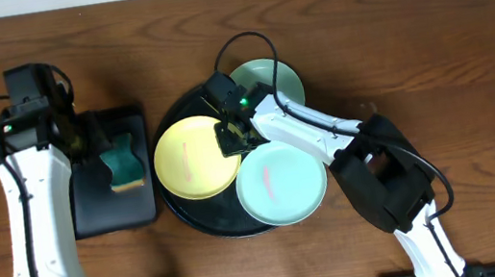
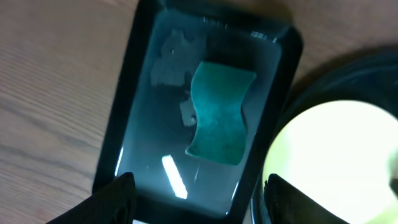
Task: Clean dirty plates on tray and stack at the side
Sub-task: 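Grasp the green sponge from the black tray with the left gripper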
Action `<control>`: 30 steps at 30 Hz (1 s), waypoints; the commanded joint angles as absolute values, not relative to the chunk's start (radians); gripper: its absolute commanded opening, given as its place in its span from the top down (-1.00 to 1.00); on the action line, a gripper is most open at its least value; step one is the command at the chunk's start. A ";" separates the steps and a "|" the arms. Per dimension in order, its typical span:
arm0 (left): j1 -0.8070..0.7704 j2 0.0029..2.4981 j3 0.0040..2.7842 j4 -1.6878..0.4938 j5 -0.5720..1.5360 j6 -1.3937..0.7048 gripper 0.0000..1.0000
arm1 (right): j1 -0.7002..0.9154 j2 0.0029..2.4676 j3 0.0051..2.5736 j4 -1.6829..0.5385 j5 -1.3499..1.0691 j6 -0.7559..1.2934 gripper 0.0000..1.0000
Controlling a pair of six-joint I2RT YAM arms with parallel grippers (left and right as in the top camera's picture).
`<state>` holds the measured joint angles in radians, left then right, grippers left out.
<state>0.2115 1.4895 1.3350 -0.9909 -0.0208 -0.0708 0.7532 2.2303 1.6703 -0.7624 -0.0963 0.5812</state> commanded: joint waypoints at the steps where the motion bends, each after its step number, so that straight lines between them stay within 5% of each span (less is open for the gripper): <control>1: 0.213 1.568 1.309 -0.997 0.044 -0.006 -0.31 | 0.761 2.275 1.667 -0.769 -0.079 0.567 0.98; 7: 0.213 1.721 1.307 -0.991 0.123 0.037 -0.22 | 0.761 2.275 1.667 -0.767 -0.079 0.567 0.98; 13: 0.213 1.859 1.307 -0.951 0.083 -0.017 0.10 | 0.761 2.275 1.667 -0.768 -0.079 0.566 0.98; 30: 0.213 1.946 1.259 -0.807 0.067 -0.036 0.11 | 0.761 2.275 1.667 -0.767 -0.079 0.560 0.98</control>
<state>0.2115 1.9301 1.2884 -0.8192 0.0753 -0.0265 0.7532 2.2303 1.6711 -0.7631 -0.0959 0.5808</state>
